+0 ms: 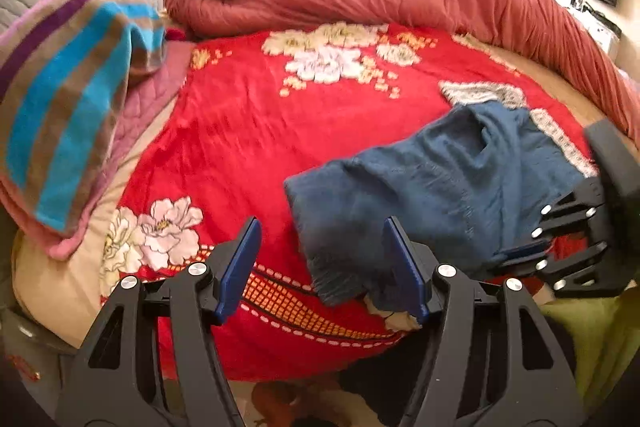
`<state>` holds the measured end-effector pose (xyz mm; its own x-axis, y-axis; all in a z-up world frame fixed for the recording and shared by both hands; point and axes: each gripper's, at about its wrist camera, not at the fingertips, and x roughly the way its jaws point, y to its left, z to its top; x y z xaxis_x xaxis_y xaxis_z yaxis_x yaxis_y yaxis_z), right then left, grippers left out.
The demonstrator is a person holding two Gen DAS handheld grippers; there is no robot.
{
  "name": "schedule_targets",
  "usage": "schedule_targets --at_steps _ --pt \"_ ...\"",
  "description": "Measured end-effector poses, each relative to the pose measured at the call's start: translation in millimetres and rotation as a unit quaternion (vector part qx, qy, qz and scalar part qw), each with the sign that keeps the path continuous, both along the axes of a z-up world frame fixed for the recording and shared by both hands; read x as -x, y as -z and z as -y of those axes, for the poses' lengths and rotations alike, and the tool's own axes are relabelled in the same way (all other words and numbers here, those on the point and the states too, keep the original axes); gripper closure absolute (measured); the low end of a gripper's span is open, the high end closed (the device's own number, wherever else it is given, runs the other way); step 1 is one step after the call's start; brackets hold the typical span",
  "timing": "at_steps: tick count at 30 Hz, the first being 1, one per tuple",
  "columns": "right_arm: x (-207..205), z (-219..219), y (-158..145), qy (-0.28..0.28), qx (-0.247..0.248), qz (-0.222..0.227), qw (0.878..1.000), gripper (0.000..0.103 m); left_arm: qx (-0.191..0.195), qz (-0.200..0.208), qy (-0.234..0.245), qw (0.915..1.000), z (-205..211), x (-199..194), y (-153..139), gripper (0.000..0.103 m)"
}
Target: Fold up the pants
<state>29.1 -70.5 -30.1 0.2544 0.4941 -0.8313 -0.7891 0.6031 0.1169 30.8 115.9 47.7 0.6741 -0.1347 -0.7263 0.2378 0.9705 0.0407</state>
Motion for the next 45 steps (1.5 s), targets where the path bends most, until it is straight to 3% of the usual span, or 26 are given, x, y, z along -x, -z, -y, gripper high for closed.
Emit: schedule_targets --at_steps 4,7,9,12,14,17,20,24,26,28,30,34,38,40,45 --pt "2 0 2 -0.002 0.001 0.002 1.000 0.094 0.025 0.022 0.009 0.9994 5 2 -12 0.047" --pt "4 -1 3 -0.003 0.001 0.000 1.000 0.092 0.016 -0.004 0.016 0.9997 21 -10 3 0.047" --pt "5 -1 2 -0.003 0.002 -0.001 1.000 0.090 -0.003 -0.028 0.023 0.9993 34 -17 20 0.047" --pt "0 6 -5 0.013 -0.026 -0.039 0.999 0.083 -0.056 -0.071 0.019 0.9957 50 -26 53 0.047" --pt "-2 9 -12 0.020 -0.030 -0.029 0.999 0.083 -0.100 -0.083 0.015 0.9915 56 -28 71 0.047" --pt "-7 17 -27 0.041 -0.050 -0.003 0.998 0.077 -0.110 -0.079 0.019 0.9906 56 -25 73 0.047" --pt "-18 19 -29 0.071 -0.057 0.007 0.996 0.069 -0.107 -0.081 0.019 0.9908 55 -26 74 0.047" --pt "-35 16 6 0.104 0.006 -0.036 0.994 0.067 -0.106 -0.078 0.023 0.9910 53 -27 74 0.047" --pt "-37 19 15 0.109 0.004 -0.044 0.993 0.067 -0.105 -0.076 0.024 0.9913 53 -26 72 0.047" --pt "-35 20 11 0.104 0.002 -0.038 0.994 0.066 -0.107 -0.066 0.025 0.9917 56 -22 66 0.047" --pt "-33 24 4 0.102 -0.011 -0.032 0.994 0.056 -0.106 -0.055 0.027 0.9925 57 -18 58 0.047" --pt "-31 43 -22 0.107 -0.055 -0.004 0.993 0.050 -0.081 -0.028 0.021 0.9961 53 -13 37 0.047" --pt "-38 70 -38 0.148 -0.061 0.025 0.987 0.048 -0.052 -0.001 0.005 0.9986 48 -10 17 0.047" --pt "-44 87 -44 0.176 -0.062 0.037 0.982 0.037 -0.045 0.005 -0.001 0.9990 52 -12 13 0.043" --pt "-67 117 -54 0.238 -0.056 0.063 0.968 0.036 -0.019 -0.016 0.049 0.9985 88 -15 20 0.043"
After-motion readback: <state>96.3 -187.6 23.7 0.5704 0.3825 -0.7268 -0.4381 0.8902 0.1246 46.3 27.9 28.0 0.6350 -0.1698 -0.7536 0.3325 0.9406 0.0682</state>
